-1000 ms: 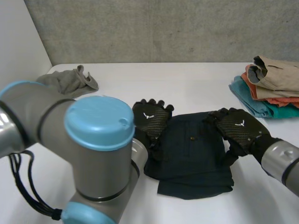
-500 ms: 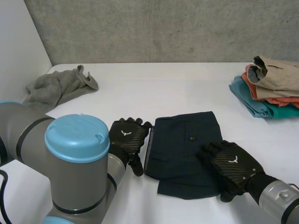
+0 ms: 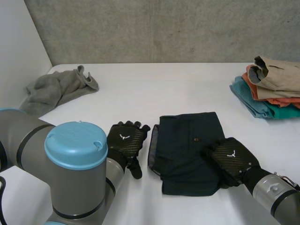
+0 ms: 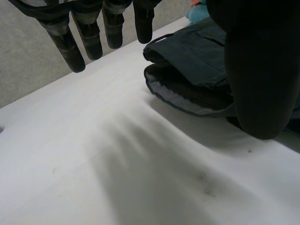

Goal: Fold the laundry.

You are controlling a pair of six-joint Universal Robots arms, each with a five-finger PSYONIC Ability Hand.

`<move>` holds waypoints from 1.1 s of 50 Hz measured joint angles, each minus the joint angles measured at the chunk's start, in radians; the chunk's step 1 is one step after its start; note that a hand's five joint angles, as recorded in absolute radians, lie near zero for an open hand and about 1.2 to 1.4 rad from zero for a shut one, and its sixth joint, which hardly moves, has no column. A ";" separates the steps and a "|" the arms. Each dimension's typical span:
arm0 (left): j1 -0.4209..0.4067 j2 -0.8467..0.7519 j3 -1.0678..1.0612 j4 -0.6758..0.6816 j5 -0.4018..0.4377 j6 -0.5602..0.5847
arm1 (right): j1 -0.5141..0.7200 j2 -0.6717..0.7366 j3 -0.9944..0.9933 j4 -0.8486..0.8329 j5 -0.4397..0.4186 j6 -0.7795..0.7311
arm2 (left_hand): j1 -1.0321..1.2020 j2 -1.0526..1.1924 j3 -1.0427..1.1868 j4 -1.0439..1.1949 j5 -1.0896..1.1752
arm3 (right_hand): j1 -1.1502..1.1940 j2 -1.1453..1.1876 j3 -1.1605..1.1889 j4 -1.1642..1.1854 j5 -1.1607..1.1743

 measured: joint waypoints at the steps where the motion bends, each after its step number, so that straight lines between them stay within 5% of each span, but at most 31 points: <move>1: 0.000 0.000 0.000 0.000 0.000 0.000 | 0.001 0.003 -0.010 -0.011 0.000 -0.001 | 0.000 0.000 0.000 0.000 0.000 | 0.191 0.258 0.259 0.273 0.225; 3: 0.002 0.000 -0.002 0.000 0.000 0.000 | 0.001 0.009 -0.023 -0.017 0.003 -0.005 | 0.000 0.000 0.000 0.000 0.000 | 0.379 0.567 0.558 0.570 0.506; 7: 0.004 0.000 -0.007 0.003 0.000 0.000 | 0.003 0.023 -0.054 -0.022 0.015 -0.020 | 0.000 0.000 0.000 0.000 0.000 | 0.493 0.711 0.745 0.763 0.678; 29: 0.035 0.001 -0.018 0.009 0.000 0.000 | 0.095 0.083 -0.471 -0.122 0.077 -0.268 | 0.000 0.000 0.000 0.000 0.000 | 0.553 0.730 0.751 0.772 0.720; 42: 0.045 0.000 -0.024 0.009 0.000 0.000 | 0.020 0.226 -1.097 -0.106 0.124 0.075 | 0.000 0.000 0.000 0.000 0.000 | 0.582 0.752 0.764 0.776 0.736; 48: 0.065 0.000 -0.035 0.017 0.001 -0.001 | -0.177 0.373 -1.318 0.030 0.150 0.312 | 0.000 0.000 0.000 0.000 0.000 | 0.582 0.752 0.768 0.776 0.738; 55: 0.076 -0.002 -0.039 0.030 0.002 -0.001 | -0.354 0.555 -1.411 0.149 0.117 0.379 | 0.000 0.000 0.000 0.000 0.000 | 0.582 0.752 0.768 0.776 0.738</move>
